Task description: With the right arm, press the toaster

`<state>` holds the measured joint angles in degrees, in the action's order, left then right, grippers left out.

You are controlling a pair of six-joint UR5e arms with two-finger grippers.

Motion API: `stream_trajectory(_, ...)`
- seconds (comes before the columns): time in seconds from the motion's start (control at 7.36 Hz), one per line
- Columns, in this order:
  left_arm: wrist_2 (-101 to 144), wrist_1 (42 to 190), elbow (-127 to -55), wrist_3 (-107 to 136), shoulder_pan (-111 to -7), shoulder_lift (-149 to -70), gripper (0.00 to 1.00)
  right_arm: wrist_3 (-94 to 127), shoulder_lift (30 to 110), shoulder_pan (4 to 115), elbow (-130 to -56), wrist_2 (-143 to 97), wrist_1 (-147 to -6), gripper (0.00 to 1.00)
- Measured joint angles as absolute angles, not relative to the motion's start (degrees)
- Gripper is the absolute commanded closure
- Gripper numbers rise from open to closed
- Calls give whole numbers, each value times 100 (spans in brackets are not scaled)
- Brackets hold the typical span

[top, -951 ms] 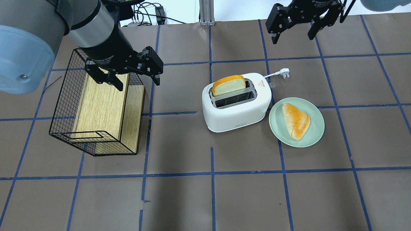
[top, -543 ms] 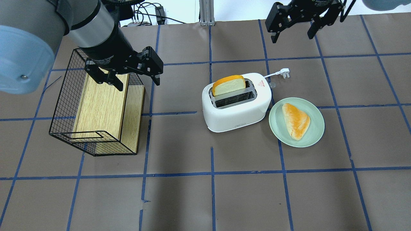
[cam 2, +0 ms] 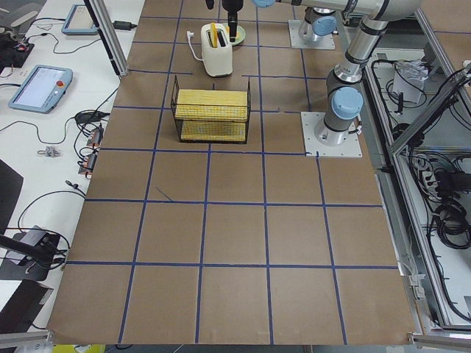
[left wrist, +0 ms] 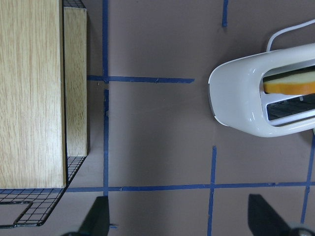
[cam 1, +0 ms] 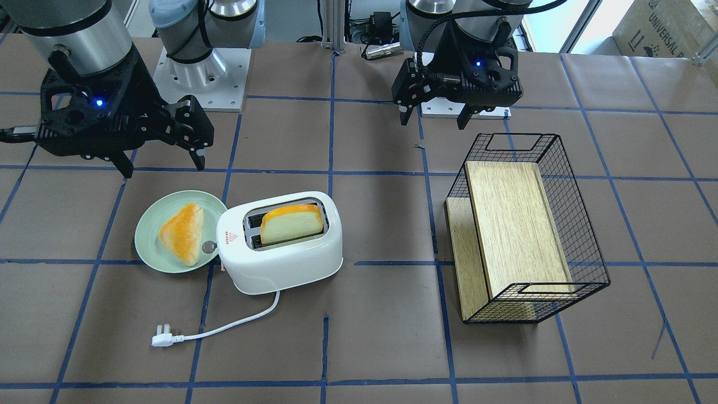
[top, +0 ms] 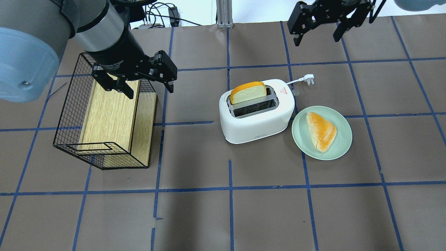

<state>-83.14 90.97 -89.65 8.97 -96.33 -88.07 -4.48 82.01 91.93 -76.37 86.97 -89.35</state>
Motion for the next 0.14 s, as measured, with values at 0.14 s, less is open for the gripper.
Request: stream_trajectory(0.14, -8314, 9097, -8965, 897, -9633, -8807, 0, -448, 8205, 9193, -7644, 8694, -8936, 0)
